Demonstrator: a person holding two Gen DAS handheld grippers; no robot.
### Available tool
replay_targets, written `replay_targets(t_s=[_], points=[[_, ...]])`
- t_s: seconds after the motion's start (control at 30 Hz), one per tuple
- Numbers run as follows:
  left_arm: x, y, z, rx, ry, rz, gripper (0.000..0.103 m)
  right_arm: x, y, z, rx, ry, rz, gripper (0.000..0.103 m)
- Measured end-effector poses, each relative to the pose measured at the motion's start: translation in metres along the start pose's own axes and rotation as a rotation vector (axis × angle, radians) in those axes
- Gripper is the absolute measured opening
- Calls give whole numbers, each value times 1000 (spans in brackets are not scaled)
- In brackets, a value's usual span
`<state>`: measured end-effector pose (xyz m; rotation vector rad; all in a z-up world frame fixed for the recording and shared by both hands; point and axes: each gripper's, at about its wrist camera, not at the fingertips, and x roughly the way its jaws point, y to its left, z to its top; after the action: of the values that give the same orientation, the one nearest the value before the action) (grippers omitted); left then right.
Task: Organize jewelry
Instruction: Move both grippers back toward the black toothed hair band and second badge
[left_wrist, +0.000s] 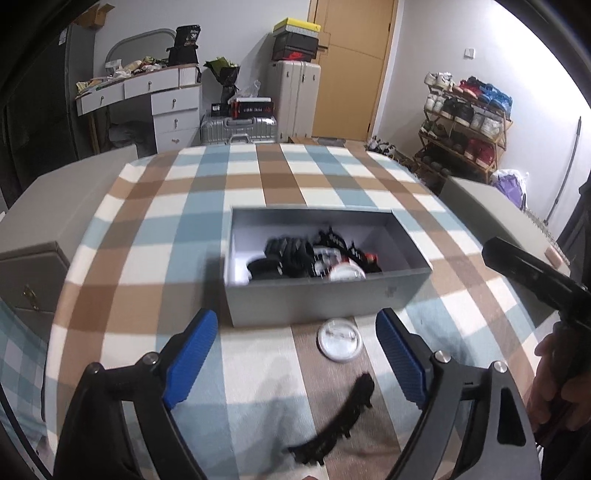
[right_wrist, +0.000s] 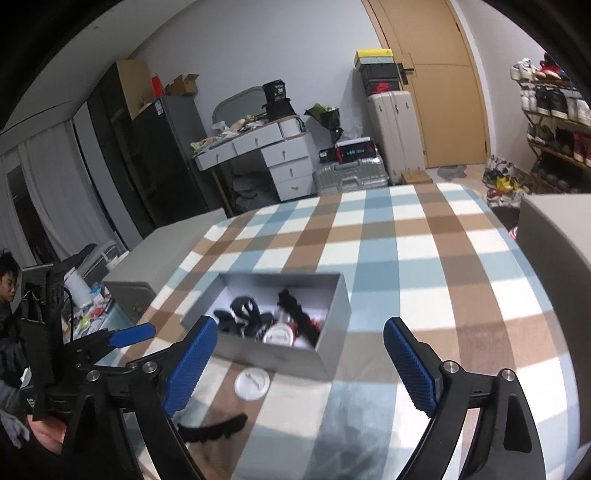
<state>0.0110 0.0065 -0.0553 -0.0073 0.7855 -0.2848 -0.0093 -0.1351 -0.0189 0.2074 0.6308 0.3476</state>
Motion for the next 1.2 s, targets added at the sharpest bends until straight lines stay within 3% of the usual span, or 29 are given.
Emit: replay_targets(t_s=[0.2,0.5,0.93,1.0,1.2], points=[[1,-5,-25,8,38,-18,90,0,-3,-24,18,16,-13,101],[6,-10,-57,39,130,14,93,4,-11,-53,38,64,-35,103],[15,-31,-62,152,218,-1,93,11,-16,-67,47,109,-46,103],[15,-33,-62,165,221,-15,91,11,-16,-67,44,109,-50,103],[14,-36,-59,195,216,-21,70,13,-16,-67,53,124,-41,103]])
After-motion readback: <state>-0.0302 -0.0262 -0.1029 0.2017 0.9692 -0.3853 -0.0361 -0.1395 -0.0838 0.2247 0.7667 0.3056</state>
